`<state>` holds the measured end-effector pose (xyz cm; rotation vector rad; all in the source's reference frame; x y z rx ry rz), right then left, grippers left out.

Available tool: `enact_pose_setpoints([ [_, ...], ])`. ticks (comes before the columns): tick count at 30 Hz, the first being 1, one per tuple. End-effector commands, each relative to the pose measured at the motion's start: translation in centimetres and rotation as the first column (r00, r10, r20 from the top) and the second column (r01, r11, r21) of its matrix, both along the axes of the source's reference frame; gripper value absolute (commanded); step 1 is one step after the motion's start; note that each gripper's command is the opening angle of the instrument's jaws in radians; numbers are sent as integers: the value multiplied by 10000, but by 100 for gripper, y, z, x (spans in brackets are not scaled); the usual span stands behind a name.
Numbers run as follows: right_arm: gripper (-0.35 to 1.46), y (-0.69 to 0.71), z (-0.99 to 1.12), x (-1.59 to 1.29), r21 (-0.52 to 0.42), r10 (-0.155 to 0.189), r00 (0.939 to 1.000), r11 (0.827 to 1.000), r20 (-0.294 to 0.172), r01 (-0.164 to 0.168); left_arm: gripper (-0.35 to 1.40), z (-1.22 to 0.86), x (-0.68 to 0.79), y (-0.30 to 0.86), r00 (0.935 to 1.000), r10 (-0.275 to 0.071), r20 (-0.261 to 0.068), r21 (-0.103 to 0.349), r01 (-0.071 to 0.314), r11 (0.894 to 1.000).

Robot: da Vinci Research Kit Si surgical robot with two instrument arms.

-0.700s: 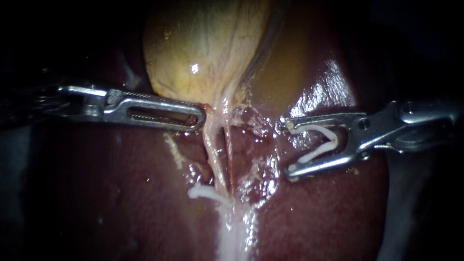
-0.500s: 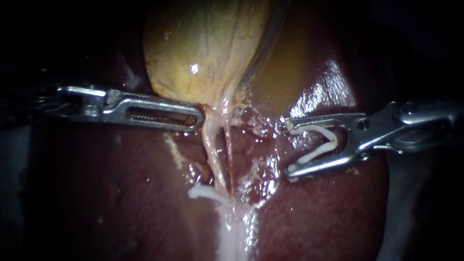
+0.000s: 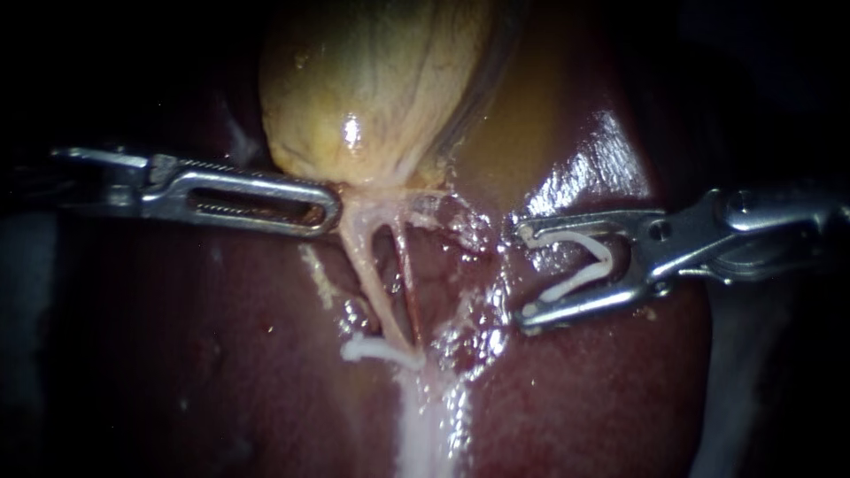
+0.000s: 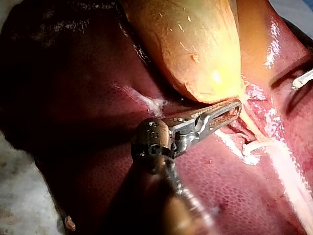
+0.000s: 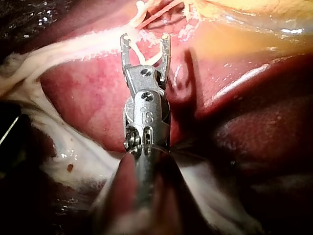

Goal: Clipping second clip left tube

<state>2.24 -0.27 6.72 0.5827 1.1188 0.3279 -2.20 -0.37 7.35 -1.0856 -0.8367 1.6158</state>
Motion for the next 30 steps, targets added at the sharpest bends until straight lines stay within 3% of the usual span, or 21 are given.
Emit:
enact_pose_setpoints([
  [1,50,-1,0,1,-1,8,10000,10000,9,-8,-35,-1,0,0,10000,-29,22,-9,29,10000],
  [9,50,-10,4,21,-34,19,10000,10000,14,-19,-35,-2,0,-1,10000,-29,22,-8,29,10000],
  [19,50,-30,22,61,185,-58,10000,9998,-40,59,-35,-2,-1,0,10000,-34,21,-3,34,10000],
  [30,50,-41,46,91,333,-76,10000,9994,-40,78,-35,-3,-3,0,10000,-42,16,-3,42,10000],
])
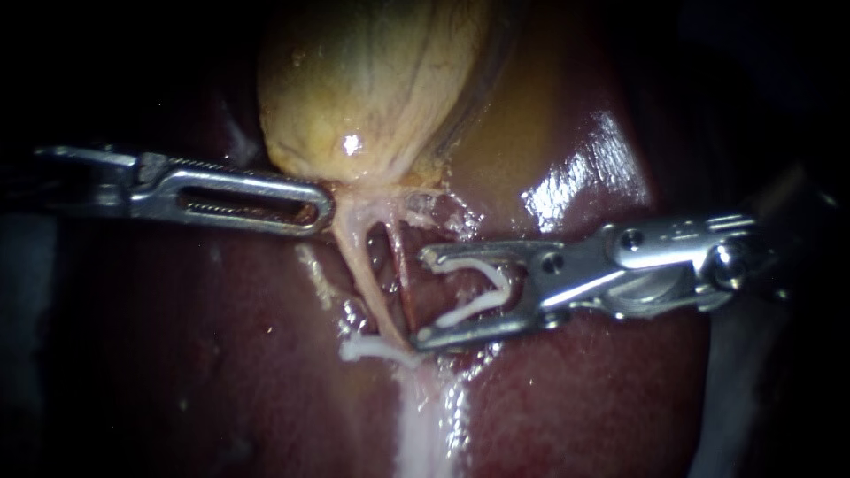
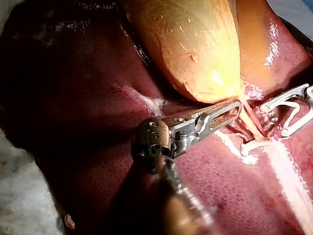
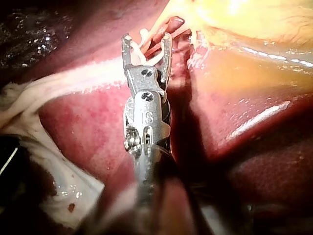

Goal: Clipping second clip left tube

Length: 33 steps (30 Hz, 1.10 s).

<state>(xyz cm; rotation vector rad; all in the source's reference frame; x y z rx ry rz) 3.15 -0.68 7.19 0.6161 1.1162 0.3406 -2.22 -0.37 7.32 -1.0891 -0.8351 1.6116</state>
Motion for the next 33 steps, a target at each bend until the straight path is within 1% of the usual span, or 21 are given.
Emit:
enact_pose_setpoints([
  [1,50,-2,2,2,-4,-32,10000,10000,-16,32,-35,0,0,-1,10000,-1,-8,2,1,10000],
  [10,50,-12,14,21,141,-137,9998,9998,-107,138,-35,0,-1,-1,10000,-6,-11,2,6,10000],
  [19,50,-21,32,33,330,-155,9999,9993,14,155,-35,-2,-4,-1,10000,7,-13,-54,-7,10000],
  [21,50,-24,35,37,392,-210,9998,9990,-15,210,-35,-2,-4,-1,10000,6,-14,-54,-6,10000],
  [27,48,-30,38,49,859,-257,9997,9960,-20,258,-35,-2,-4,-1,10000,4,-15,-54,-4,10000],
  [33,44,-34,42,55,1047,-223,9997,9943,23,220,-35,-2,-5,-1,10000,1,-17,-54,-1,10000],
])
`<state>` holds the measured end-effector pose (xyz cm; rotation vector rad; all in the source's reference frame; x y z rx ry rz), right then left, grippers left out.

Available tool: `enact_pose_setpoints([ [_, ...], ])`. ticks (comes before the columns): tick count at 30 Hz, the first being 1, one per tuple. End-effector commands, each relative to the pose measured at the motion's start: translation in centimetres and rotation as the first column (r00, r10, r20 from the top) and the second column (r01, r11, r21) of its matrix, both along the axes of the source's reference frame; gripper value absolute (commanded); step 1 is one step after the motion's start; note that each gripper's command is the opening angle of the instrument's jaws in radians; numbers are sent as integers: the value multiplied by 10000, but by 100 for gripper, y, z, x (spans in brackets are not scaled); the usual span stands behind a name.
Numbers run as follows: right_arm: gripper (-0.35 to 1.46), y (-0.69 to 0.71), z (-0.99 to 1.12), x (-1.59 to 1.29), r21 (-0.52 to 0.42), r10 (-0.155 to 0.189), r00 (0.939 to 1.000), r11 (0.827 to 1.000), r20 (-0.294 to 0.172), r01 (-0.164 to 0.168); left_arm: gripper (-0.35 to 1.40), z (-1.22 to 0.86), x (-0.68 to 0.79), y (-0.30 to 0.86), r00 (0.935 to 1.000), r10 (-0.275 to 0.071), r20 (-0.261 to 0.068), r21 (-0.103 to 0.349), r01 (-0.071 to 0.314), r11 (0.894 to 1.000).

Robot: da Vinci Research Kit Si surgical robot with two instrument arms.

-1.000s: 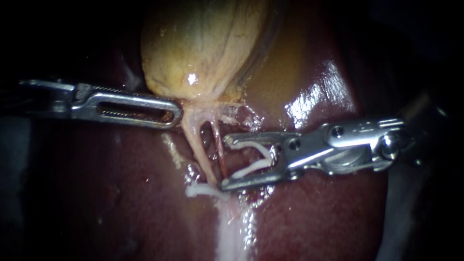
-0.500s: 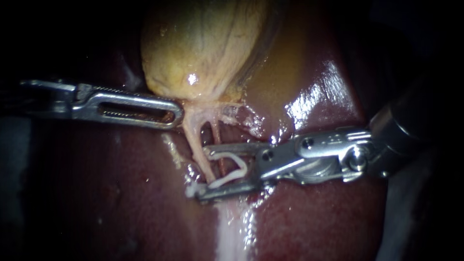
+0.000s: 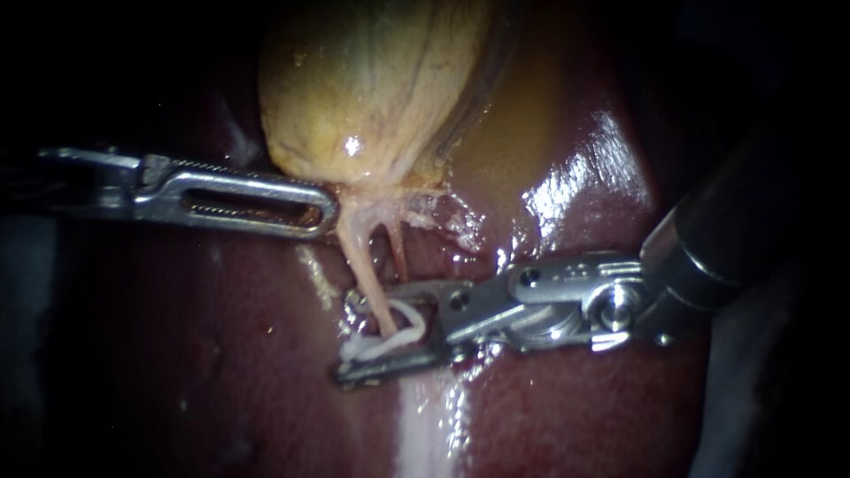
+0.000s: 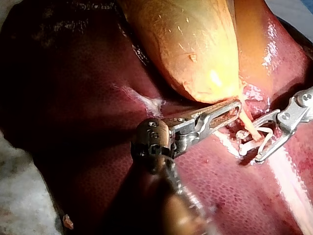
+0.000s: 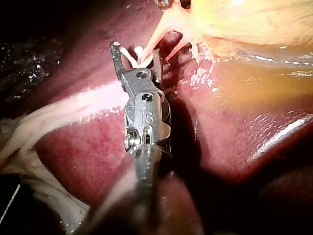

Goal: Clipping second clip left tube

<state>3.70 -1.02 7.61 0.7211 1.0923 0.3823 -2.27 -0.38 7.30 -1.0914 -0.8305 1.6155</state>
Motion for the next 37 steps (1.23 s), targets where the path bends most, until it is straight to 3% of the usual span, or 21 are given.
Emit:
enact_pose_setpoints([
  [1,43,-1,1,1,37,25,10000,10000,20,-25,-35,0,0,0,10000,-2,-2,-1,2,10000],
  [6,28,-2,4,1,403,-7,10000,9992,37,6,-35,0,0,0,10000,-2,-2,-1,2,10000],
  [9,-6,-1,6,-1,651,-103,9999,9978,37,100,-35,0,0,0,10000,-2,-2,-1,2,10000],
  [14,-35,1,9,-1,975,-71,9999,9952,133,58,-35,1,0,0,10000,-1,-1,-1,1,10000],
  [24,-35,5,12,-3,1663,-14,9985,9861,552,-78,-35,2,0,1,10000,9,5,-1,-9,10000],
  [37,-35,4,14,-2,1897,-60,9984,9818,566,-48,-35,3,1,2,10000,12,7,-1,-12,10000],
])
